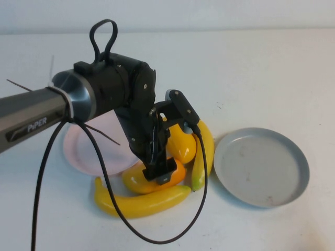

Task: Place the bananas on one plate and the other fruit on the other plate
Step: Put one type of fruit in the left plate

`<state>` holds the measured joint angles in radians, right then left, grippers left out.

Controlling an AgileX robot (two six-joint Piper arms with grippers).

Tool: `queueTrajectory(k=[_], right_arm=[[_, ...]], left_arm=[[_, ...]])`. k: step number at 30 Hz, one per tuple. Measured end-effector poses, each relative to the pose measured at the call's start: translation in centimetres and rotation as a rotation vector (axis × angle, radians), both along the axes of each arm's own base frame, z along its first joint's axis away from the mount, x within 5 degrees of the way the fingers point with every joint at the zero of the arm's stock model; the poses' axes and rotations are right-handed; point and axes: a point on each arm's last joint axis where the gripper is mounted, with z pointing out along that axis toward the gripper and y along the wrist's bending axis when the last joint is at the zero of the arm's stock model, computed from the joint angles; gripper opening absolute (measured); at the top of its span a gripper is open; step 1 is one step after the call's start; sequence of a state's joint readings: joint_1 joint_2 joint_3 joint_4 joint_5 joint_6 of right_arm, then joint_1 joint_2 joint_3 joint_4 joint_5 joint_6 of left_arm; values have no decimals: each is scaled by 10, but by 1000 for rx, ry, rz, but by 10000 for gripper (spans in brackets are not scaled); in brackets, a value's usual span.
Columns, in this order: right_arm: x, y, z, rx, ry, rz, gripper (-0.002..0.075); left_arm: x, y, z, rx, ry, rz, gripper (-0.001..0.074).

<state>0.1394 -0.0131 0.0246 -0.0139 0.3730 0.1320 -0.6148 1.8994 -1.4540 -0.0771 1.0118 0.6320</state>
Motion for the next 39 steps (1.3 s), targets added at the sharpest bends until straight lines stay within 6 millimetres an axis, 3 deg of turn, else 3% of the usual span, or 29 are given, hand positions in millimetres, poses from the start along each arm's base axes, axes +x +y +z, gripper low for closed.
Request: queueTrajectory(k=[9,17,31,36,39], right_arm=[[0,0,0,0,0,0,-16],[0,0,0,0,0,0,-16],[0,0,0,0,0,0,-16],[0,0,0,0,0,0,-15],[0,0,0,0,0,0,-15]], left_arm=[[4,-3,-11,7,8,1,602],[4,-3,-11,2,5,2,496],[7,-6,-12,2,22,28,490],[10,-9,5,-9,38,64,489],[13,-11,33,-42,6,113,488]])
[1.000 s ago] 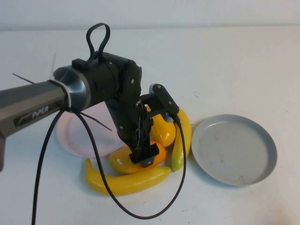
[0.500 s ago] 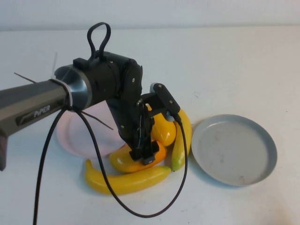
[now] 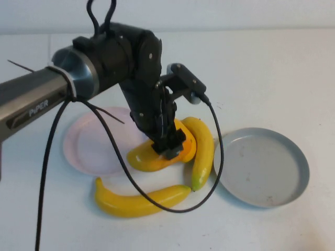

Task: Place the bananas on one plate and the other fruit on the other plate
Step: Put one type of fruit in the left plate

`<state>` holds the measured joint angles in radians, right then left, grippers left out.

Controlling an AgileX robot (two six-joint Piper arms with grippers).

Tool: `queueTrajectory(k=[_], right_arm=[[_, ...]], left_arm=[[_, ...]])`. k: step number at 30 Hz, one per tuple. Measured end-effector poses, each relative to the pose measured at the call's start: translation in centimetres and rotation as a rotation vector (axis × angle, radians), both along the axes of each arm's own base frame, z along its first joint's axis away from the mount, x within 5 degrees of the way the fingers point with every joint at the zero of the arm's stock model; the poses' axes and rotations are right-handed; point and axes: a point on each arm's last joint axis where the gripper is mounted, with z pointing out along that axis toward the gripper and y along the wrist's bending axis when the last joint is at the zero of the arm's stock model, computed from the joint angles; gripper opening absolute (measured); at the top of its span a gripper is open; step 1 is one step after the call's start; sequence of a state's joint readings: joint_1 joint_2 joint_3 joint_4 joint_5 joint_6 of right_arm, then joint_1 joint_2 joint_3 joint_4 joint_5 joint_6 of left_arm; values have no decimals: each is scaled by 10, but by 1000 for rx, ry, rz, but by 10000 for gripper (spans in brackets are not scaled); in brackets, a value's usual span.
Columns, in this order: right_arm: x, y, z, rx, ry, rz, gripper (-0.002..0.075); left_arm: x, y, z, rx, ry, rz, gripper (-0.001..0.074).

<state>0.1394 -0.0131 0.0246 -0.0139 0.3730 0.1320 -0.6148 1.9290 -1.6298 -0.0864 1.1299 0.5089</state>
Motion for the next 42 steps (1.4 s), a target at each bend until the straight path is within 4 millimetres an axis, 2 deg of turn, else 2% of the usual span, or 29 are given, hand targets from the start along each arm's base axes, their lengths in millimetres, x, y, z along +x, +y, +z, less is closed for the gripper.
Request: queueTrajectory(k=[2,4,7,13,17,20,23,27,34,39,42], right_arm=[[0,0,0,0,0,0,-15],[0,0,0,0,0,0,-15],[0,0,0,0,0,0,-15],[0,0,0,0,0,0,-16],[0,0,0,0,0,0,-15],[0,0,0,0,0,0,-16],[0,0,0,0,0,0,-16],[0,0,0,0,0,0,-15],[0,0,0,0,0,0,-16],[0,0,0,0,0,0,-16],[0,0,0,0,0,0,-15]], left_arm=[[5,4,20,5,-43,54,488],[14,15,35,15,-89,137,488],[32,46,40,40,-113,279,488],[66,114,21,94,-52,536,488],[82,140,-1,124,-2,620,488],[87,141,-17,128,37,631,488],[89,137,-23,94,53,639,488],[90,131,-24,30,72,651,490],[89,127,-23,-7,91,650,549],[90,127,-15,-13,95,650,579],[95,122,1,-71,75,664,582]])
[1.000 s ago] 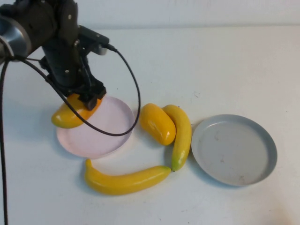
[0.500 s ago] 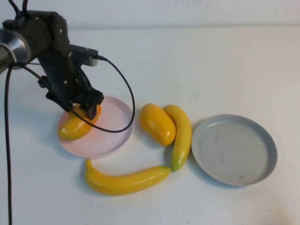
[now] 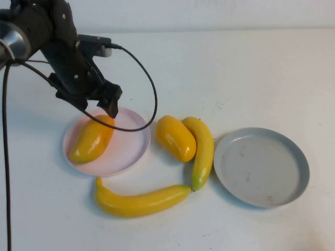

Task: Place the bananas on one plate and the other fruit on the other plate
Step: Put one type of fruit in the left plate

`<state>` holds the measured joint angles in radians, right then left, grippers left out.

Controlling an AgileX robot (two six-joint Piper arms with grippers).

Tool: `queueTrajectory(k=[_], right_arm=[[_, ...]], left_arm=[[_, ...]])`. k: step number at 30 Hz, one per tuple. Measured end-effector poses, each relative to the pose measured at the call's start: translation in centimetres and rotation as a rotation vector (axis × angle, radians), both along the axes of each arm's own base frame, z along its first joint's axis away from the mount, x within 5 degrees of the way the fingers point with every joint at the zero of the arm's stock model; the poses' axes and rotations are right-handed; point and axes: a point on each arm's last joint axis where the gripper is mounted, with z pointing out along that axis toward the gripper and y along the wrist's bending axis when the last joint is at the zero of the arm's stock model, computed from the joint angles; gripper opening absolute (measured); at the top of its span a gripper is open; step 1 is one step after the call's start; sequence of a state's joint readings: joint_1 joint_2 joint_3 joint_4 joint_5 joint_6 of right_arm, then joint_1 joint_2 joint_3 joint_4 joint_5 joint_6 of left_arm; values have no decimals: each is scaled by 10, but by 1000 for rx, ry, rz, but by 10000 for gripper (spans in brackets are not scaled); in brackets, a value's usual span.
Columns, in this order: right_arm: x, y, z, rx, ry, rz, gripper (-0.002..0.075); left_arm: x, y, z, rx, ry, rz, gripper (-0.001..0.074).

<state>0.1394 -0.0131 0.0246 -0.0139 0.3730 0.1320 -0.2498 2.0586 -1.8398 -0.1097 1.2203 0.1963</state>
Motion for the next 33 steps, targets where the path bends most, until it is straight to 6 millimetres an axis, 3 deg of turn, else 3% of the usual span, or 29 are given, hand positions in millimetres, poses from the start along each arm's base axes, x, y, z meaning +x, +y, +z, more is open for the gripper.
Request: queueTrajectory(k=[6,14,18,24,28,33], right_arm=[[0,0,0,0,0,0,-16],[0,0,0,0,0,0,-15],[0,0,0,0,0,0,-16],[0,0,0,0,0,0,-16],[0,0,0,0,0,0,-16],[0,0,0,0,0,0,-16]], left_arm=[[-4,-27,14,-147,-2,-26,583],[-37,-99,12,-64,-18,-229,583],[-54,-126,11,-7,-31,-259,582],[-70,-149,11,35,-50,-131,582],[-68,-157,8,0,-78,-72,582],[-59,-159,-10,-12,-60,25,581]])
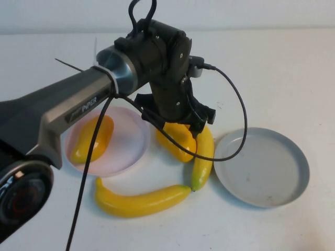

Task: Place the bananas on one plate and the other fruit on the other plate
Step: Put one type of fruit in the left plate

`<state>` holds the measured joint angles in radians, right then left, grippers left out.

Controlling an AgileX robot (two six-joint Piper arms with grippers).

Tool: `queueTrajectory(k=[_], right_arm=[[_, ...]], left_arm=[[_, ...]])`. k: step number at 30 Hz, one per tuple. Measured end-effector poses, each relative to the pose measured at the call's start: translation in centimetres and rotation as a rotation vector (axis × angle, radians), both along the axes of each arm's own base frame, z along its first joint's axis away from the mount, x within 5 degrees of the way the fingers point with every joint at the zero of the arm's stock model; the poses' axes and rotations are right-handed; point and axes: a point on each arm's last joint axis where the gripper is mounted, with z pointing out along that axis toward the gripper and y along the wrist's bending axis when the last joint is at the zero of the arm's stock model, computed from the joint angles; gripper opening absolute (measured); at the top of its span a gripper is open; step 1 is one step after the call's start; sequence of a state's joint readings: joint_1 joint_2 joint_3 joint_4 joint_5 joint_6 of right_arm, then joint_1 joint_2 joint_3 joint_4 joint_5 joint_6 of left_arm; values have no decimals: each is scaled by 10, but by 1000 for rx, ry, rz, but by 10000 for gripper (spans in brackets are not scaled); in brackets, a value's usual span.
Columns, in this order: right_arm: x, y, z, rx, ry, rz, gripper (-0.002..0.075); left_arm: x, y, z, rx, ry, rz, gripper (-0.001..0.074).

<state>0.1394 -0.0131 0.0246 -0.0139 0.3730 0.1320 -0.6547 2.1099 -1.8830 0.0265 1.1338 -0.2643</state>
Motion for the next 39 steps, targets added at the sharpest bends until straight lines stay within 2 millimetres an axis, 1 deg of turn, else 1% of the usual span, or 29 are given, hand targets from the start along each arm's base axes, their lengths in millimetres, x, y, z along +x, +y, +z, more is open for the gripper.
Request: queueTrajectory(k=[6,8,10,18,25,34,37,39], right_arm=[[0,0,0,0,0,0,-16],[0,0,0,0,0,0,-16],[0,0,0,0,0,0,-16],[0,0,0,0,0,0,-16],[0,0,0,0,0,0,-16],[0,0,0,0,0,0,-16],[0,0,0,0,0,0,-16],[0,0,0,0,0,0,-16]], left_arm=[[18,12,-33,18,72,88,581],[23,15,-41,26,82,102,581],[24,15,-45,31,84,102,581],[25,13,-45,34,66,41,581],[25,13,-44,33,62,30,581],[35,8,-20,5,-28,-18,581],[36,8,-21,12,-37,-28,581],[37,8,-26,28,-34,-32,581]])
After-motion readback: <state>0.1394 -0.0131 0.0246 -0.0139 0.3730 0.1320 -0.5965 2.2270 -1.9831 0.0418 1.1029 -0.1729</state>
